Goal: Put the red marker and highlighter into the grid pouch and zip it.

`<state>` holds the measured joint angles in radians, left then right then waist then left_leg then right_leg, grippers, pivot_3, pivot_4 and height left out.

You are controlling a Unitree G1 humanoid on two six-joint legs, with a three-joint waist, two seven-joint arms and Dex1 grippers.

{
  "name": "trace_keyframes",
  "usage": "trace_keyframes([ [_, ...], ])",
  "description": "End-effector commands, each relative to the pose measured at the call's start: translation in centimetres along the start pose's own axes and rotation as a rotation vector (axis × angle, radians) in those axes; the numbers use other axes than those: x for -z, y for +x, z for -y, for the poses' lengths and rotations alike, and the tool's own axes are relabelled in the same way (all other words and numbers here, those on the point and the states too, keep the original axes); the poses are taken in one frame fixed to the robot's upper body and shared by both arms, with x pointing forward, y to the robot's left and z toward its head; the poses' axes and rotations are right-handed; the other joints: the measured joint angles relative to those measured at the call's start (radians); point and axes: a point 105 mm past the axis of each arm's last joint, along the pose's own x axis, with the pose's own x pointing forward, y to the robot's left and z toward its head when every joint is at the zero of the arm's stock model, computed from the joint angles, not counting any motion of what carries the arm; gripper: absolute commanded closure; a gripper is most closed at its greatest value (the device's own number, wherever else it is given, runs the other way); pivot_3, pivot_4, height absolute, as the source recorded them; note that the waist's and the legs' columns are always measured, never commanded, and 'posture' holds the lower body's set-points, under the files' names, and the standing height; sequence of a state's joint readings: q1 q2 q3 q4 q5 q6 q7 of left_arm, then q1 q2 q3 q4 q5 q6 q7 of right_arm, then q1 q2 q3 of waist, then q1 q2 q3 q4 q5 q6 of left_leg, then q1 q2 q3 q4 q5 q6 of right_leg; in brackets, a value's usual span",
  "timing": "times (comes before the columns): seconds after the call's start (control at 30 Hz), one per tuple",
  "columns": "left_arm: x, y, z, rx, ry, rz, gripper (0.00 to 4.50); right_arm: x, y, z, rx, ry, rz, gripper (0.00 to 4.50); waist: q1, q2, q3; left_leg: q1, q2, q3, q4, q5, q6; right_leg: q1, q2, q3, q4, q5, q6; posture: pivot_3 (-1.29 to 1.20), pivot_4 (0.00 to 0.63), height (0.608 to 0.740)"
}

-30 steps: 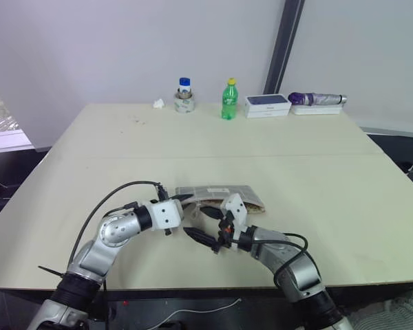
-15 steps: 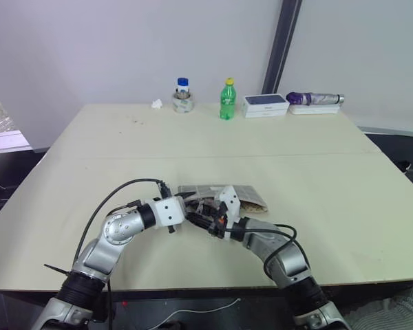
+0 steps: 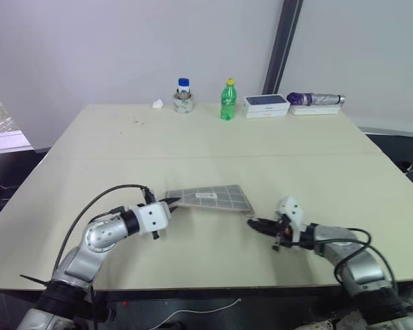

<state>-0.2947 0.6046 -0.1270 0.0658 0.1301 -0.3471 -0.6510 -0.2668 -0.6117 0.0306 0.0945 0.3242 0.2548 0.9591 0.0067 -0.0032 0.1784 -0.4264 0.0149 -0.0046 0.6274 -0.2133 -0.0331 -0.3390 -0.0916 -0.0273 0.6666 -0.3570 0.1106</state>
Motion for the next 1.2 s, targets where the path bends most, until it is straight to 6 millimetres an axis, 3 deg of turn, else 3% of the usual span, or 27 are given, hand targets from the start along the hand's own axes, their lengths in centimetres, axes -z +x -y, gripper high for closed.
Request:
trace_keyframes([
  [0.03, 0.5, -1.2, -1.1, -0.046, -0.016, 0.0, 4.5, -0.3, -1.5, 2.1, 0.068, -0.048, -0.005, 4.42, -0.001, 0.0, 0.0, 0.0, 0.0, 0.0, 0.0, 0.0, 0.0, 0.0, 0.0, 0.0, 0.0, 0.0, 0.0, 0.0, 0.15, 0.74],
  [0.1, 0.7, -1.2, -0.8, -0.034, -0.068, 0.007, 4.5, -0.2, -1.7, 2.7, 0.082, -0.086, -0.013, 4.42, -0.001, 0.0, 0.0, 0.0, 0.0, 0.0, 0.0, 0.0, 0.0, 0.0, 0.0, 0.0, 0.0, 0.0, 0.0, 0.0, 0.15, 0.74],
  [0.2, 0.4, -1.2, 1.3, 0.069, -0.279, 0.042, 3.29, -1.4, -1.0, 2.2, 0.04, -0.036, 0.065, 4.5, 0.0, 0.0, 0.0, 0.0, 0.001, 0.0, 0.0, 0.0, 0.0, 0.0, -0.001, 0.0, 0.0, 0.0, 0.0, 0.0, 0.15, 0.74],
  [0.3, 0.4, -1.5, 2.0, 0.079, -0.286, 0.04, 1.79, -2.4, -0.4, 1.9, 0.026, -0.057, 0.105, 3.56, -0.001, 0.0, 0.0, 0.0, 0.001, 0.0, 0.0, 0.0, 0.0, 0.0, -0.001, 0.0, 0.0, 0.0, 0.0, 0.0, 0.15, 0.74],
  [0.4, 0.0, -2.2, 1.8, 0.069, -0.311, 0.052, 0.2, -2.7, -0.6, 2.0, 0.015, -0.066, 0.111, 2.0, 0.003, 0.0, 0.0, 0.0, 0.001, 0.0, 0.0, 0.0, 0.0, 0.0, -0.001, 0.0, 0.0, 0.0, 0.0, 0.0, 0.15, 0.74],
  [0.43, 0.1, -2.8, 2.1, 0.079, -0.348, 0.045, 0.0, -2.9, -1.0, 1.9, 0.005, -0.058, 0.116, 1.46, 0.003, 0.0, 0.0, 0.0, 0.001, 0.0, 0.001, 0.0, 0.0, 0.0, -0.001, 0.0, 0.0, 0.0, 0.0, 0.0, 0.15, 0.74],
  [0.53, 0.2, -4.5, 3.0, 0.102, -0.45, 0.03, 0.0, -3.5, -2.3, 1.0, -0.078, 0.013, 0.134, 0.08, 0.001, 0.0, 0.0, 0.0, 0.001, 0.0, 0.0, 0.0, 0.0, 0.0, -0.002, 0.0, 0.0, 0.0, 0.0, 0.0, 0.15, 0.74],
  [0.63, 0.1, -6.6, 3.0, 0.047, -0.565, 0.014, 0.0, -4.2, -4.0, 1.0, -0.093, 0.015, 0.146, 0.08, 0.0, 0.0, 0.0, 0.0, 0.002, 0.0, 0.0, 0.0, 0.001, 0.001, -0.002, 0.0, -0.001, 0.0, 0.0, 0.0, 0.15, 0.74],
  [0.73, 1.2, -8.9, 1.7, -0.083, -0.668, -0.061, 0.0, -4.0, -5.8, 2.3, -0.009, -0.039, 0.133, 0.08, 0.002, 0.0, 0.0, 0.0, 0.002, -0.001, 0.0, -0.001, 0.001, 0.002, -0.003, 0.0, -0.001, 0.0, 0.0, 0.0, 0.15, 0.74],
  [0.97, 3.5, -12.9, -2.6, -0.322, -0.663, -0.166, 0.0, -2.2, -9.4, 5.3, 0.132, -0.1, 0.06, 0.08, 0.004, 0.0, 0.0, 0.001, 0.0, 0.0, 0.001, -0.001, 0.002, 0.003, -0.004, -0.001, -0.001, 0.0, 0.0, 0.0, 0.15, 0.74],
  [1.2, 5.7, -15.6, -2.4, -0.342, -0.629, -0.267, 0.0, -1.8, -9.0, 6.1, 0.17, -0.091, 0.084, 0.08, -0.008, 0.0, 0.0, 0.001, 0.001, 0.001, 0.0, -0.001, 0.002, 0.002, -0.003, 0.0, -0.001, 0.0, 0.0, 0.0, 0.15, 0.74],
])
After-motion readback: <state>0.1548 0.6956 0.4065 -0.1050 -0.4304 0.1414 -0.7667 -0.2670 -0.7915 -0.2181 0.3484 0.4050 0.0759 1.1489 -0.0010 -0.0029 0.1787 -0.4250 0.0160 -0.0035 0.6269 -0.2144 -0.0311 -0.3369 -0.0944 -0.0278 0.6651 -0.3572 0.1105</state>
